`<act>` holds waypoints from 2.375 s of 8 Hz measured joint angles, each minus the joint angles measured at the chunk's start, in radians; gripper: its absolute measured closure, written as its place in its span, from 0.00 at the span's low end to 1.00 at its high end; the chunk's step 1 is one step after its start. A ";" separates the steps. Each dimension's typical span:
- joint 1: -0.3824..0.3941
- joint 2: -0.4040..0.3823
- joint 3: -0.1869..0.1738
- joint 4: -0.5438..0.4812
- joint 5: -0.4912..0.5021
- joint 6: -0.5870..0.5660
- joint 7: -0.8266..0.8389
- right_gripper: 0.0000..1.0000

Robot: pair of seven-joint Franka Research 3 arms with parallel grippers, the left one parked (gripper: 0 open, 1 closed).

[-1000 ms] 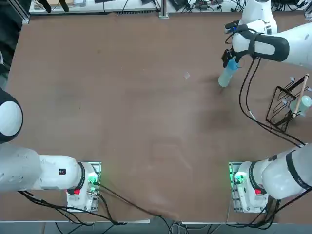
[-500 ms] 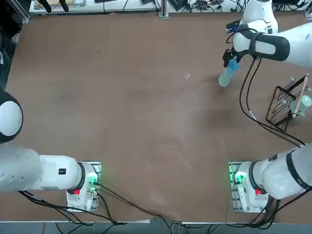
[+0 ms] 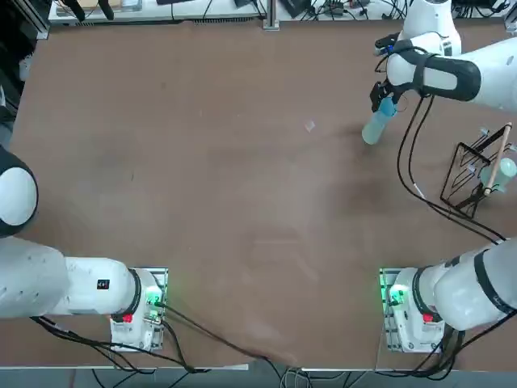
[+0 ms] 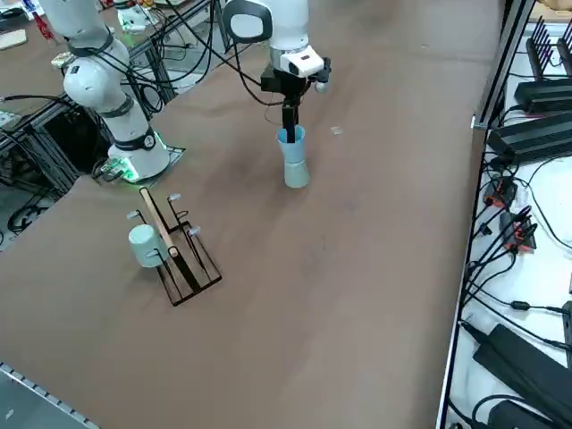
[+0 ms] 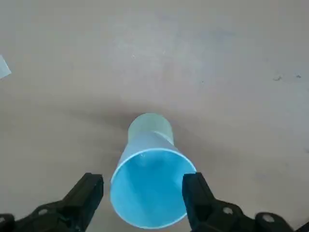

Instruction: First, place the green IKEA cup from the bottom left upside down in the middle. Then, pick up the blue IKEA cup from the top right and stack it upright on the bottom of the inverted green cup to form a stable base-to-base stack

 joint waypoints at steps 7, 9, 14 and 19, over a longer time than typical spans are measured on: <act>0.005 0.000 0.003 0.025 0.000 -0.024 -0.001 0.00; 0.005 0.000 0.003 0.026 0.000 -0.025 -0.001 0.00; 0.004 -0.001 0.003 0.114 0.000 -0.126 -0.001 0.00; -0.011 -0.006 -0.002 0.332 0.001 -0.275 -0.001 0.00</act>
